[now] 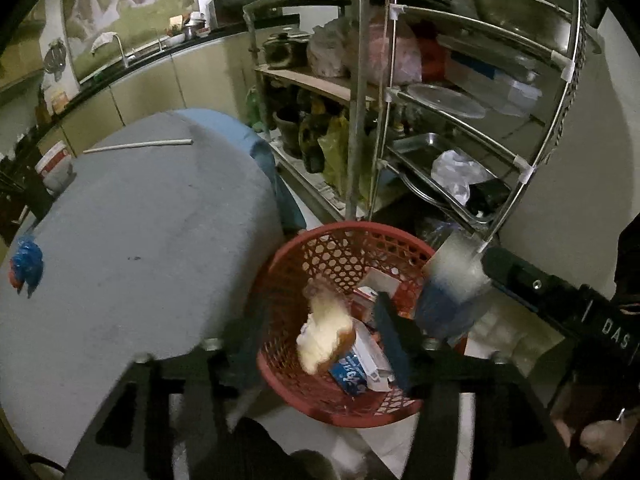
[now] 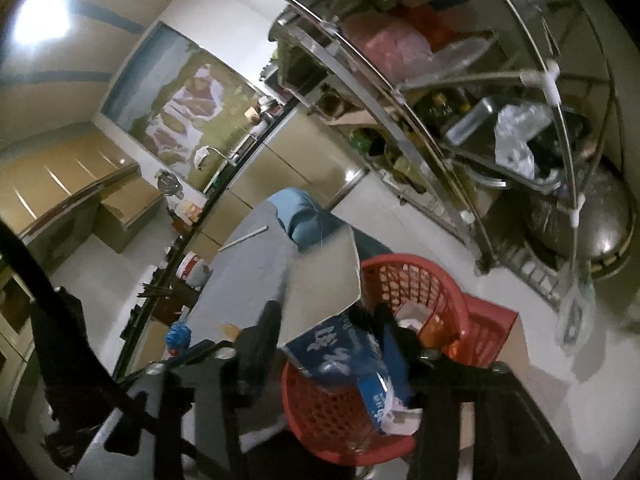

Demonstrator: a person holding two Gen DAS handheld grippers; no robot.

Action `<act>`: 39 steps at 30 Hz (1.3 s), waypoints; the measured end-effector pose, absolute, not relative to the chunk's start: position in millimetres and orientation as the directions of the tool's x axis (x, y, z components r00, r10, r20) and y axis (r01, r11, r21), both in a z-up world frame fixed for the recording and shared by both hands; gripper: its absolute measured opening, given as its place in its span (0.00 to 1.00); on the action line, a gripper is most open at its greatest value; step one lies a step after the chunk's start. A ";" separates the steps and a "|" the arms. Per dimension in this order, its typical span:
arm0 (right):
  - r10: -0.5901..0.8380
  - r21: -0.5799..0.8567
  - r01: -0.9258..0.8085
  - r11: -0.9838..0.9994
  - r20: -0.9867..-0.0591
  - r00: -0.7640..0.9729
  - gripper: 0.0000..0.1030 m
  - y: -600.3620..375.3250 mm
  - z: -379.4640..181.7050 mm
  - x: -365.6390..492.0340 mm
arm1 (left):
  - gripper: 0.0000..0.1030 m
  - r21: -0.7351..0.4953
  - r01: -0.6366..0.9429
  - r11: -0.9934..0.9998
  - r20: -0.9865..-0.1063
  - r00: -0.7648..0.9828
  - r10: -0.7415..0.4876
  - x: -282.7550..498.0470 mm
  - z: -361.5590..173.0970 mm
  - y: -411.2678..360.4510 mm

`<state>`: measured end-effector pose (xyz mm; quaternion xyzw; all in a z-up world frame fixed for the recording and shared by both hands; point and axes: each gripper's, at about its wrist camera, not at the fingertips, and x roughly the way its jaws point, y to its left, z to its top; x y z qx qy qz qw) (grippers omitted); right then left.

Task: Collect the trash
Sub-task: 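Open both tools over the red basket to drop the bread crust and milk carton, then move both tools back over the table toward the red and blue bags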

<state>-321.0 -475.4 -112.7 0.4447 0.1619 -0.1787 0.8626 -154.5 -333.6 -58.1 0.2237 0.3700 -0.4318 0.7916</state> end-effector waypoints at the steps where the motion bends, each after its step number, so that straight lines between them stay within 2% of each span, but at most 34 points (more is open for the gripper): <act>1: -0.166 0.714 0.457 0.531 -0.441 0.882 0.59 -476.3 -113.9 -321.8 | 0.61 0.035 0.848 0.529 -0.776 0.357 -0.520 -153.5 -57.0 -332.0; 7: -0.189 0.730 0.445 0.518 -0.410 0.892 0.63 -479.0 -107.2 -331.4 | 0.61 0.006 0.838 0.546 -0.775 0.348 -0.527 -146.8 -48.5 -319.8; 10: -0.193 0.726 0.430 0.537 -0.390 0.900 0.63 -474.4 -98.6 -335.0 | 0.67 0.039 0.818 0.574 -0.761 0.397 -0.513 -146.5 -38.5 -303.2; 12: -0.193 0.720 0.419 0.553 -0.379 0.905 0.63 -469.3 -92.1 -335.9 | 0.67 0.074 0.796 0.600 -0.749 0.442 -0.493 -145.3 -31.8 -292.8; 18: -0.165 0.695 0.378 0.612 -0.355 0.920 0.63 -447.7 -71.2 -329.2 | 0.69 0.244 0.684 0.687 -0.642 0.645 -0.415 -149.3 -2.4 -243.7; 22: -0.127 0.672 0.340 0.658 -0.346 0.929 0.63 -423.7 -57.4 -317.0 | 0.70 0.285 0.608 0.741 -0.572 0.728 -0.377 -149.4 14.4 -203.5; 30: -0.048 0.582 0.255 0.772 -0.348 0.936 0.63 -369.5 -25.7 -286.7 | 0.70 0.205 0.495 0.844 -0.549 0.773 -0.320 -136.0 38.0 -129.4; 39: 0.020 0.474 0.156 0.866 -0.345 0.938 0.63 -306.0 7.8 -260.3 | 0.71 0.135 0.422 0.896 -0.499 0.811 -0.306 -132.3 63.5 -80.7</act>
